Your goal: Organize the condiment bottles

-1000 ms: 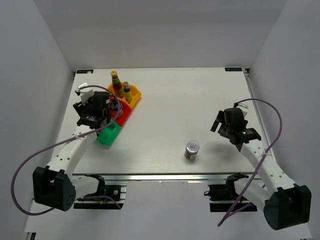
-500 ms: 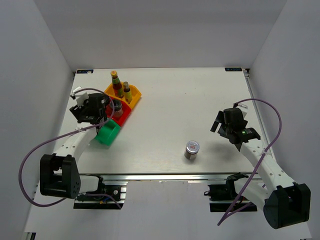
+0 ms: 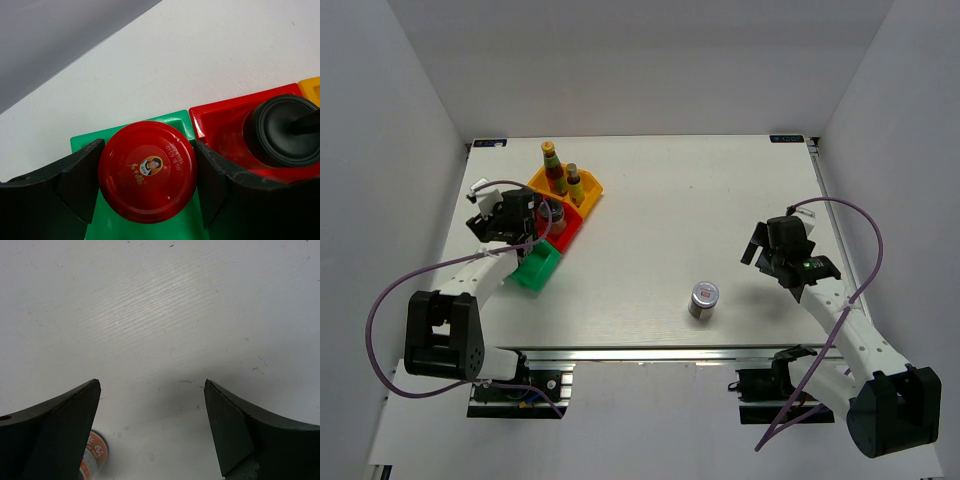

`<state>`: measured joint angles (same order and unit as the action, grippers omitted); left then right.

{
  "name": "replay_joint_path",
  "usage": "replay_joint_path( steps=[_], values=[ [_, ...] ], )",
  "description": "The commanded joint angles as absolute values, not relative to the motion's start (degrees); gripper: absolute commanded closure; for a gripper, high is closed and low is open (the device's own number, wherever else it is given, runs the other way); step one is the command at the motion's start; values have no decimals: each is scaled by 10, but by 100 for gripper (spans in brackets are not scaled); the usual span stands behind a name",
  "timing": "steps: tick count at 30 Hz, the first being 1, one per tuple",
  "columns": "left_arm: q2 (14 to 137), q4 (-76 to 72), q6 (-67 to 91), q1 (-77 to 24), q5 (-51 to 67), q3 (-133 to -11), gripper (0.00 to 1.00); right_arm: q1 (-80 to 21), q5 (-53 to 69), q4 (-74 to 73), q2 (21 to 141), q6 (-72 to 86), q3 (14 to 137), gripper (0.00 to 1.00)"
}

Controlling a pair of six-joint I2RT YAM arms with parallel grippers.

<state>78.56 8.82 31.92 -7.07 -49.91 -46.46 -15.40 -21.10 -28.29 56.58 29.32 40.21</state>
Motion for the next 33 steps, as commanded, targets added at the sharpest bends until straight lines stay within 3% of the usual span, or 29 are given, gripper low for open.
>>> replay_joint_path(
  steps=[1,3,5,10,13,21,27,33],
  values=[
    [775,60,333,-68,-526,-486,67,-152,-225,-268,564,284,397,11],
    [776,77,340,-68,-531,-494,57,-151,-224,-269,564,284,397,11],
    [775,95,348,-67,-532,-502,38,-151,-223,-267,562,284,397,11],
    [764,141,363,-68,-524,-524,20,-152,-220,-270,560,284,398,11],
    [754,163,361,-68,-502,-536,2,-152,-219,-270,557,284,398,11],
    [735,259,360,-68,-447,-609,2,-151,-210,-269,549,282,397,11],
    [680,242,292,-90,-225,-624,2,-152,-211,-272,547,292,399,11],
    [666,163,198,-297,-82,-584,2,-152,-202,-329,573,312,427,11]
  ],
)
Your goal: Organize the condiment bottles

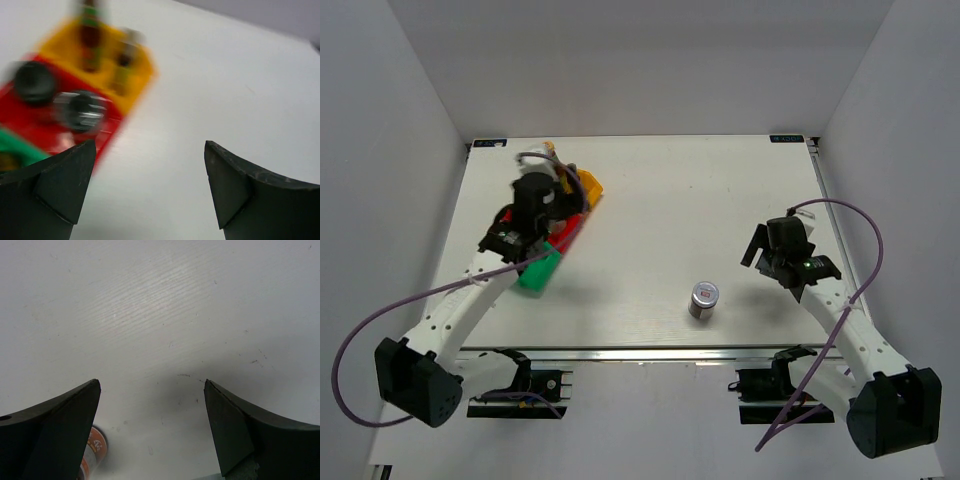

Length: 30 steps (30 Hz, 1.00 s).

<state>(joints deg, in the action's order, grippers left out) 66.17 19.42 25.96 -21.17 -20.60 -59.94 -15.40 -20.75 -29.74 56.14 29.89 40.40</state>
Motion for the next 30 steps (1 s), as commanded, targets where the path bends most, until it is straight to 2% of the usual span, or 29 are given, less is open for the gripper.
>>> replay_joint_path(
  steps=[1,5,14,19,30],
  values=[
    [678,163,191,-321,-72,-586,2,-151,-198,-333,580,314,429,11],
    [742,158,174,-462,-64,-596,2,-151,-182,-348,576,319,430,11],
    [852,105,163,-621,-53,-636,2,-152,-154,-360,482,322,456,11],
    [923,107,150,-664,-85,-680,2,-151,-170,-393,457,320,470,11],
    [1037,168,156,-686,-145,-769,2,-152,-176,-384,443,320,458,11]
  ],
)
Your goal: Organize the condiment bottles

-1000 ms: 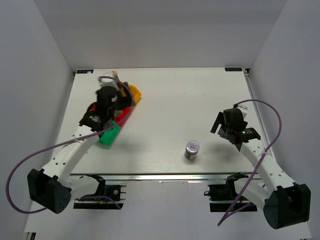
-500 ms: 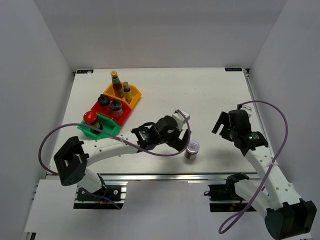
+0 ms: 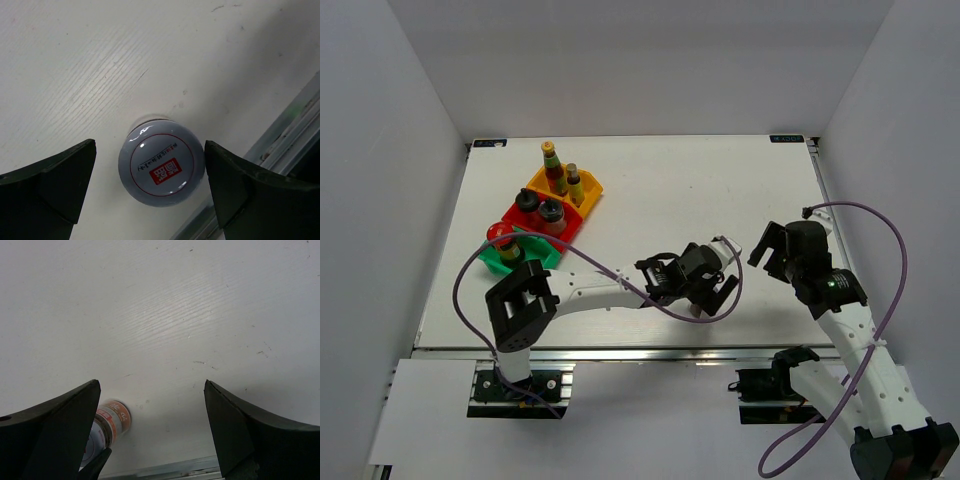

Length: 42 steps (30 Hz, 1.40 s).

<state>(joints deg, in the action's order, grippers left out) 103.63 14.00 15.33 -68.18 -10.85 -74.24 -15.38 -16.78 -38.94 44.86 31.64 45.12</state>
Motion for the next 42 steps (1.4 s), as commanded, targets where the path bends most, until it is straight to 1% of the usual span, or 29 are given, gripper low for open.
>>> replay_joint_path(
  steps=[1,5,6,8,9,12,13,16,17,18,19,21,23,24,26,27,29,30,34,36,38,42],
  values=[
    [1040,170,158,-686,-147,-771,2,-151,-176,-382,443,319,456,11],
    [1053,170,162,-688,-141,-776,2,-152,-175,-379,442,317,452,11],
    [1055,172,162,-690,-143,-777,4,-152,-174,-378,440,316,452,11],
    [1053,177,163,-694,-155,-779,13,-151,-174,-376,439,315,451,11],
    [1047,178,163,-696,-156,-778,23,-151,-173,-375,438,315,451,11],
    [1032,172,166,-700,-161,-768,39,-151,-172,-372,435,314,448,11],
    [1022,170,169,-700,-160,-765,48,-151,-173,-372,434,314,449,11],
    [1008,176,180,-700,-167,-754,58,-151,-173,-374,432,313,449,11],
    [998,181,185,-700,-180,-752,64,-151,-174,-374,431,313,449,11],
    [993,187,197,-700,-189,-751,65,-151,-174,-374,430,314,449,11],
    [987,202,204,-700,-202,-748,71,-151,-174,-373,428,313,448,11],
    [967,227,230,-700,-256,-744,76,-151,-173,-371,427,312,447,11],
    [941,267,250,-700,-307,-740,83,-151,-170,-369,426,310,446,11],
    [931,283,271,-696,-358,-738,83,-151,-169,-368,426,310,446,11],
    [898,322,294,-687,-400,-727,83,-151,-165,-367,427,308,444,11],
    [886,344,316,-666,-418,-720,83,-152,-164,-365,427,308,444,11],
    [861,359,337,-634,-423,-692,83,-152,-161,-365,426,306,443,11],
    [833,366,356,-594,-425,-680,84,-151,-160,-365,426,306,443,11],
    [761,403,395,-513,-459,-633,86,-151,-159,-362,423,305,442,11],
    [729,398,394,-483,-466,-609,84,-151,-159,-361,424,305,441,11],
    [686,392,392,-462,-488,-586,79,-152,-158,-360,425,304,441,11],
    [647,388,392,-381,-490,-568,77,-151,-151,-360,426,302,443,11]
  ],
)
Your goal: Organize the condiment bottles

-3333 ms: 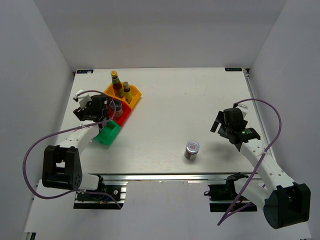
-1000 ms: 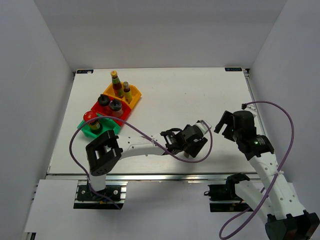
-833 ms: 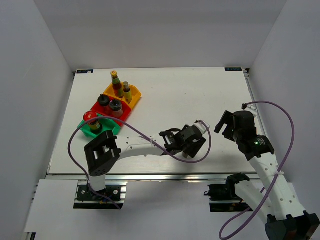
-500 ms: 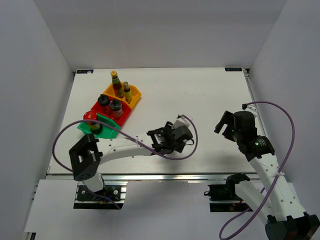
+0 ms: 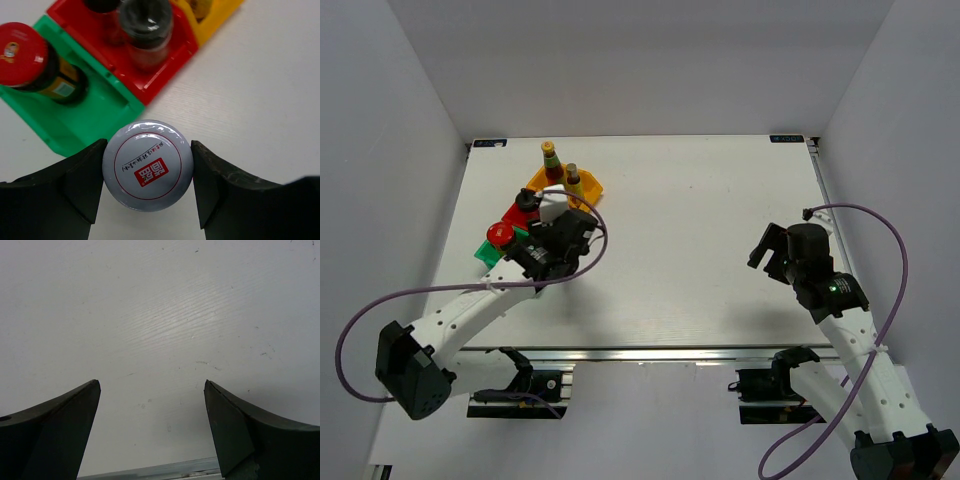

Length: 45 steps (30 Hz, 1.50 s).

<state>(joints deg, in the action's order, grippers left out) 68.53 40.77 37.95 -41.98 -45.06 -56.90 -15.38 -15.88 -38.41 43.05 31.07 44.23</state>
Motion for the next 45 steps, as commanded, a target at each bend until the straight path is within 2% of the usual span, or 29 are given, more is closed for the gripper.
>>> replay_joint_path(
  steps=[1,7,9,16,22,32,39,42,45],
  values=[
    [643,386,390,-368,-488,-565,77,-151,-153,-360,427,301,444,11],
    [651,331,375,-277,-465,-548,77,-151,-156,-362,428,302,441,11],
    [675,330,374,-255,-466,-556,80,-151,-158,-362,429,301,440,11],
    [710,327,402,-240,-507,-560,81,-151,-164,-365,433,301,443,11],
    [720,268,414,-224,-528,-521,81,-151,-158,-365,435,298,443,11],
    [698,200,392,-186,-507,-476,81,-152,-165,-366,442,296,444,11],
    [701,200,414,-178,-491,-454,67,-152,-166,-367,444,296,443,11],
    [707,207,427,-178,-487,-451,66,-152,-167,-367,444,297,442,11],
    [711,215,437,-178,-486,-450,53,-151,-166,-368,442,296,442,11]
  ],
)
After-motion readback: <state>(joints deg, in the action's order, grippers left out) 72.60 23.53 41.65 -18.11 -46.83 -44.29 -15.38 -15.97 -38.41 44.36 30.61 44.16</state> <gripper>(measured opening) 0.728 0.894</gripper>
